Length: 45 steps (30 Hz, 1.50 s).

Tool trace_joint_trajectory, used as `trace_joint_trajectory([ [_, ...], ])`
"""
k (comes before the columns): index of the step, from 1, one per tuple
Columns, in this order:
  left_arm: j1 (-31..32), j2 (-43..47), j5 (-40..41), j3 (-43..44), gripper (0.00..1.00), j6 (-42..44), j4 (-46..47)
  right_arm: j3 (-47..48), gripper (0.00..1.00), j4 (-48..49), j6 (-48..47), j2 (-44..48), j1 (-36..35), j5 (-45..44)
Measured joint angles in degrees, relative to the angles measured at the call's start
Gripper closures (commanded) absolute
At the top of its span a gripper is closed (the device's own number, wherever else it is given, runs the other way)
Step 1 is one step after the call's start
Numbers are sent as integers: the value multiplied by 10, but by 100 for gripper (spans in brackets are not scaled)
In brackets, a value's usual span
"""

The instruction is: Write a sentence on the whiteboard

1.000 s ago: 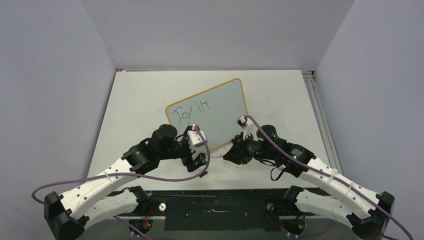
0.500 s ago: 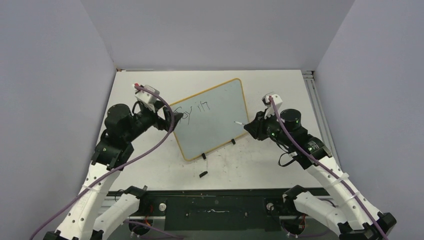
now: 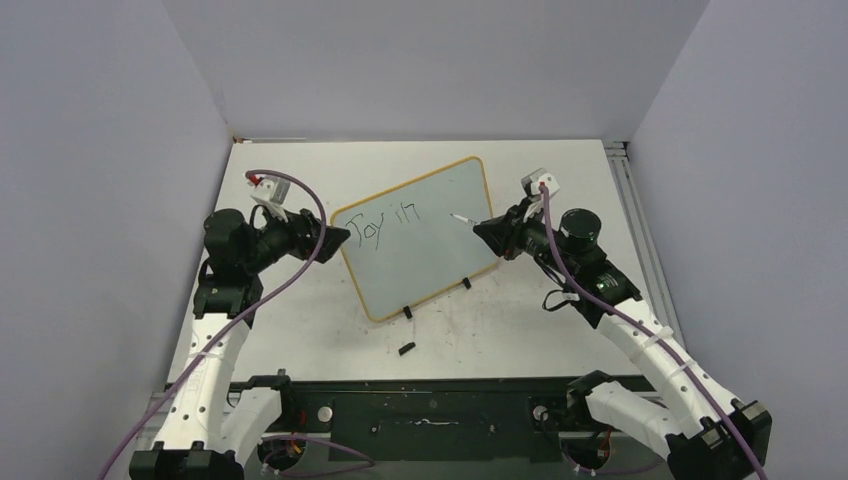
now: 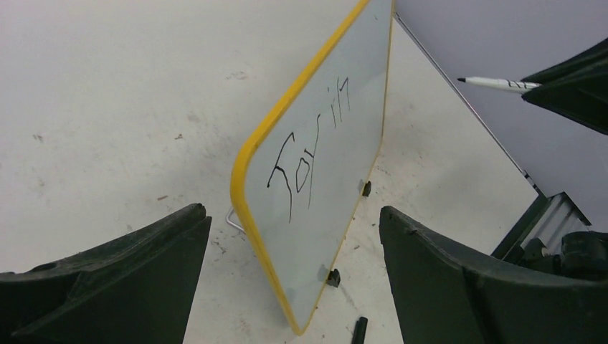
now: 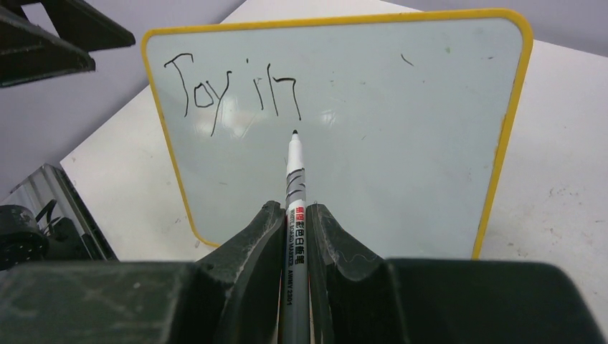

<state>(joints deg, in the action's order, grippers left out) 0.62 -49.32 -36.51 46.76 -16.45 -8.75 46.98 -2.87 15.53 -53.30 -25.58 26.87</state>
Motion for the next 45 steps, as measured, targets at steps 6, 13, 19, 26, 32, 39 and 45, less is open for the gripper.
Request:
trace_joint_trajectory([
  [6,-15,-10,-39,-25,13,0,4,-3,95,72,5,-53,-19,-10],
  [13,-30,-34,-52,-35,27,0,16,-4,95,131,5,-111,-46,-22],
  [19,-30,-68,-80,-43,38,-9,26,-4,95,158,5,-147,-49,-31],
  [26,-30,-94,-89,-43,48,-16,39,-4,95,181,3,-167,-49,-50],
  [32,-30,-111,-92,-43,55,-24,48,-4,95,184,-3,-187,-51,-64],
  [39,-25,-118,-92,-43,67,-26,51,-4,95,196,-6,-189,-56,-66],
  [45,-18,-120,-91,-43,83,-19,50,-4,95,202,-8,-196,-60,-72],
])
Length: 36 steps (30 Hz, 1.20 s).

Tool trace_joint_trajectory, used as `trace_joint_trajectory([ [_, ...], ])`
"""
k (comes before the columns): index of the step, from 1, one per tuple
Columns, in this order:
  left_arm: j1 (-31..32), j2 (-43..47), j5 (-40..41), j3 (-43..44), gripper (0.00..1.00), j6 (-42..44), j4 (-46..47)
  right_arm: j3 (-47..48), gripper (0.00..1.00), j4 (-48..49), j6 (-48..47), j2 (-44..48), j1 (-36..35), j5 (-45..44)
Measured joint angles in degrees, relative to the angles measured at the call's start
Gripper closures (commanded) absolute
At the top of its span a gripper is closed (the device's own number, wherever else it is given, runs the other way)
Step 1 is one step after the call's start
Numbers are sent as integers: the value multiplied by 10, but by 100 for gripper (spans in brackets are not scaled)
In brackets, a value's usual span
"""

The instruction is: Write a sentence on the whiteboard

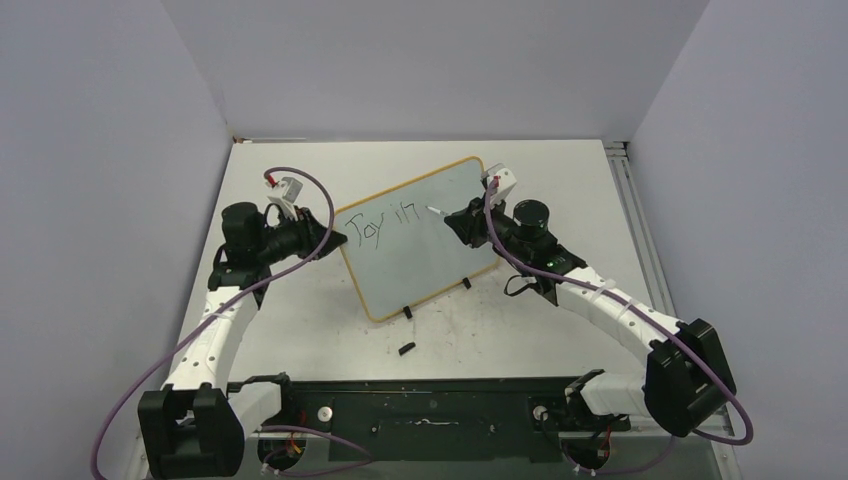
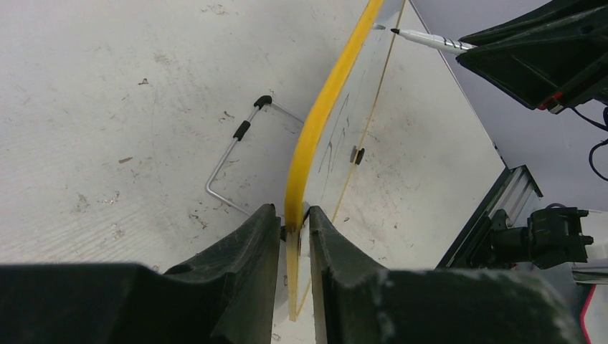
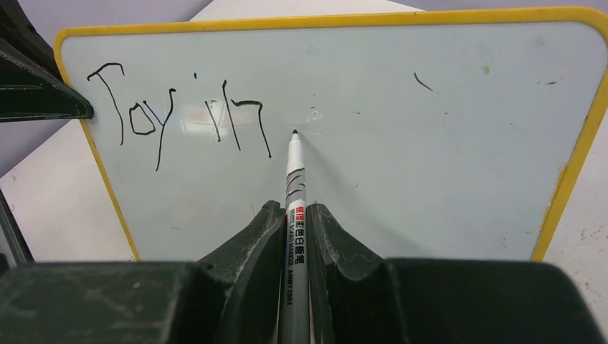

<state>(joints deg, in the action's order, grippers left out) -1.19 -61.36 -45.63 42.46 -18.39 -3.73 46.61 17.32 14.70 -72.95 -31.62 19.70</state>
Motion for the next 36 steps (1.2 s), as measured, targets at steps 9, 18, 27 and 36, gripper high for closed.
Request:
trace_joint_trajectory([
  [9,5,1,-3,0,100,26,-4,1,95,2,-2,-8,-4,-12],
  [18,19,8,6,2,100,54,-12,1,95,10,-2,-8,-7,-21],
  [27,24,13,15,3,100,71,-22,1,95,11,-5,-8,-9,-34],
  [36,26,16,17,3,100,73,-25,1,95,11,-6,-8,-12,-76],
])
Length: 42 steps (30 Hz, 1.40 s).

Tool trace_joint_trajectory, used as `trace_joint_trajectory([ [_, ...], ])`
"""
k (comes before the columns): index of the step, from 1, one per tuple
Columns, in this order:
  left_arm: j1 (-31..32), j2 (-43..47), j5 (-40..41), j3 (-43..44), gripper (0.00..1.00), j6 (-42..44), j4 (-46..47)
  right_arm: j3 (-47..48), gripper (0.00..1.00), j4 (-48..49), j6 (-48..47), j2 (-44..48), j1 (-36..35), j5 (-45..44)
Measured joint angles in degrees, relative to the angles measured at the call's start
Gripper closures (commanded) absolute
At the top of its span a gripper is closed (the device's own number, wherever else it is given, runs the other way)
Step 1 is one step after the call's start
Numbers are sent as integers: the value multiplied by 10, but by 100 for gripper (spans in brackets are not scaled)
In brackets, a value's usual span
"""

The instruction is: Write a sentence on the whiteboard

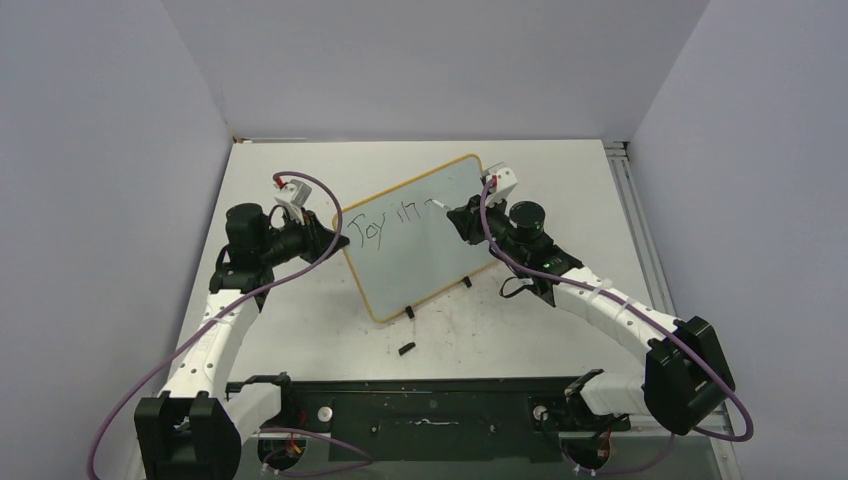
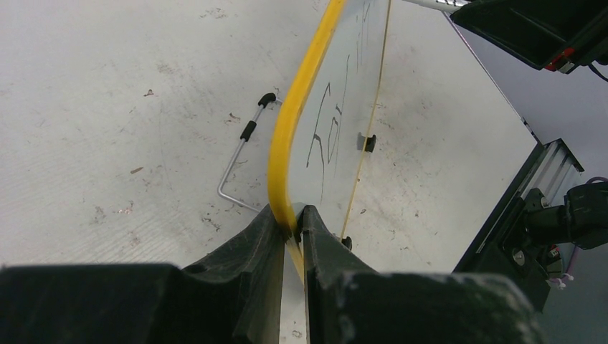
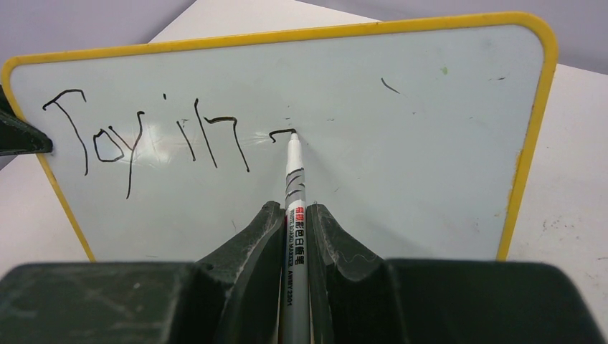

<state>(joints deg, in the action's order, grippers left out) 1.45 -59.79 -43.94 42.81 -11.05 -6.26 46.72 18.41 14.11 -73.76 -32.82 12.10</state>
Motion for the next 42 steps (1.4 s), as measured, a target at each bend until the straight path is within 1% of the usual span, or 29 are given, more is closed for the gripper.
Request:
trace_joint_trajectory([
  [11,1,1,0,0,100,0,-3,1,95,-2,-5,7,-10,-12],
  [15,1,2,0,0,100,2,-5,26,95,-22,-23,12,-43,-38],
  [19,1,3,0,0,100,2,-6,45,95,-22,-33,12,-62,-52],
  [28,1,5,0,0,100,3,-10,48,95,-23,-39,11,-62,-83],
  [42,1,7,0,0,100,7,-12,48,95,-31,-41,-5,-62,-89],
])
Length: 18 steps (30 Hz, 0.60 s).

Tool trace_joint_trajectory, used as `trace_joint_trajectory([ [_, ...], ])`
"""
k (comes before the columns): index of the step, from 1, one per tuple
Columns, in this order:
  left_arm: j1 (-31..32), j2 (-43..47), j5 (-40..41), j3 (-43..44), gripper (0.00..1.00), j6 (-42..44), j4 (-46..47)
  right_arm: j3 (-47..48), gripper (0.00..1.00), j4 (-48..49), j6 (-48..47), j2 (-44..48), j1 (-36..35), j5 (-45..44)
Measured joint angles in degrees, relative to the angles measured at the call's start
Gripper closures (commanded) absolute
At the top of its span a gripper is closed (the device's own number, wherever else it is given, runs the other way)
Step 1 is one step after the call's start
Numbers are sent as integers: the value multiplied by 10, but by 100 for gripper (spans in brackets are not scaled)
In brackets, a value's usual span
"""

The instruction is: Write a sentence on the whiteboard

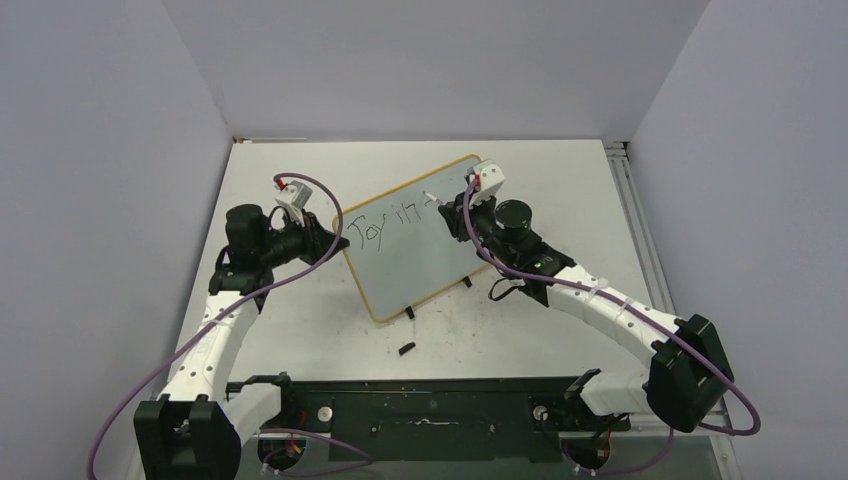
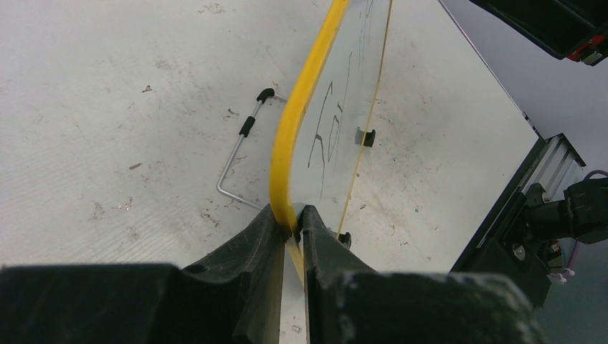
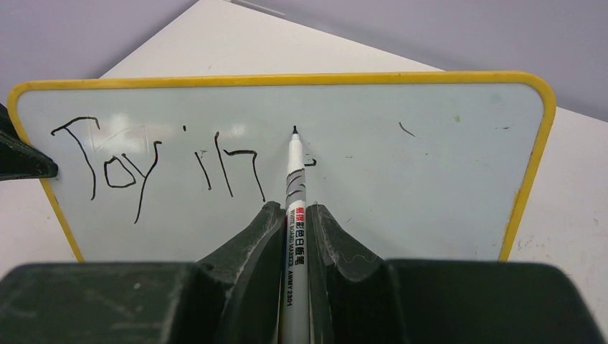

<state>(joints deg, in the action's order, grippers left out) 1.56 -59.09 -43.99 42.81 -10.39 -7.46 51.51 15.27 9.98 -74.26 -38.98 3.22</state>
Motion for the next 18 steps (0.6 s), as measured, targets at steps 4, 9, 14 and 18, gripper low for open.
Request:
trace_joint_trajectory([
  [4,0,0,0,0,100,1,0,-1,95,-1,0,0,0,-1],
  [9,0,0,0,0,100,1,0,-17,95,-3,1,1,0,-1],
  [14,0,1,0,0,100,1,0,-39,95,-9,2,13,-1,-5],
  [18,2,4,0,0,100,1,0,-50,95,-21,3,22,-1,-9],
])
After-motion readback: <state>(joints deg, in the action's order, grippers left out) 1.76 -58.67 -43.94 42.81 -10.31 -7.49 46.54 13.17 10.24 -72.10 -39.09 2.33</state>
